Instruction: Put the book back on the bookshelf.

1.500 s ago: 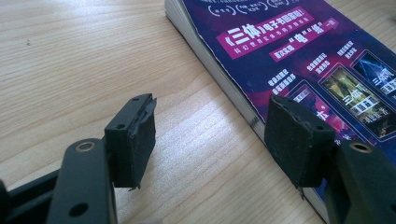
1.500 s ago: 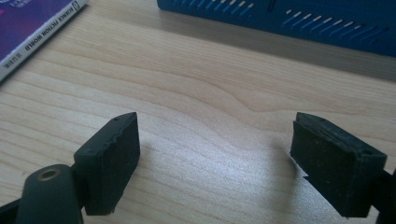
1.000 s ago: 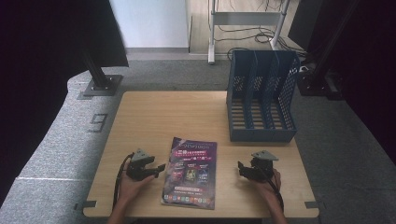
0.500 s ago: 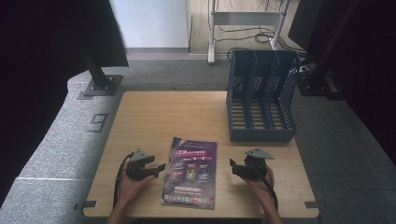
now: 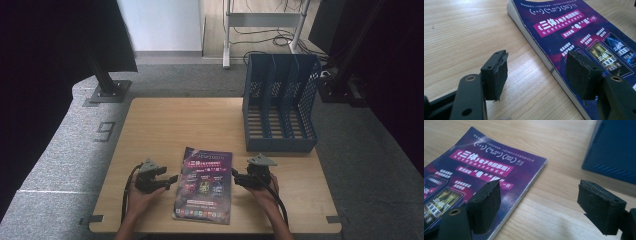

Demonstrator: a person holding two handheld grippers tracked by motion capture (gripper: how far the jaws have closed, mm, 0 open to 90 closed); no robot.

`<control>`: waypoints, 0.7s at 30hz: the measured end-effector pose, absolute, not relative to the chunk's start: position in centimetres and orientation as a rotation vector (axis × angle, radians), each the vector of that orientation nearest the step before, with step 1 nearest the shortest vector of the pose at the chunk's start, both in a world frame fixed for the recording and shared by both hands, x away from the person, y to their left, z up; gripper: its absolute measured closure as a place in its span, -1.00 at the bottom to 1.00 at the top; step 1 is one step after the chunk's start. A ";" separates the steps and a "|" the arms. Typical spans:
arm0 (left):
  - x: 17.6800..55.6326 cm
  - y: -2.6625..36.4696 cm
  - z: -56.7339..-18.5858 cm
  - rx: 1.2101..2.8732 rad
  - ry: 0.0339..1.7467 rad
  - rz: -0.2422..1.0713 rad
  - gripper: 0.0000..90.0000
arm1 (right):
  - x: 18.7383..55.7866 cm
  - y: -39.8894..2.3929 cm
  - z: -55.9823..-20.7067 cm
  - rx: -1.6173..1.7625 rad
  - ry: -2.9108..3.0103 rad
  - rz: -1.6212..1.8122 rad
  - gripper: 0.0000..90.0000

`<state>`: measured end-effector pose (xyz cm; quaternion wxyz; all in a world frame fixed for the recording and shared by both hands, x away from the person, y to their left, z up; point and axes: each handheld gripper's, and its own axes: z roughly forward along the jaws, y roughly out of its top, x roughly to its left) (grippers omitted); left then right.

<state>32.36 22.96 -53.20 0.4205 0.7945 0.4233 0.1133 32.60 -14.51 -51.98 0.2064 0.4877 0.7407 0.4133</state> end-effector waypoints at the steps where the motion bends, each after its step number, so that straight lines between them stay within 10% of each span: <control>1: 32.4 23.0 -53.2 1.991 1.061 0.284 -0.23 | 32.6 -14.4 -52.1 1.357 2.070 1.150 -0.59; 21: 32.5 21.0 -53.8 2.039 1.023 0.274 -0.25 | 32.8 -12.2 -54.3 1.351 2.159 1.141 -0.58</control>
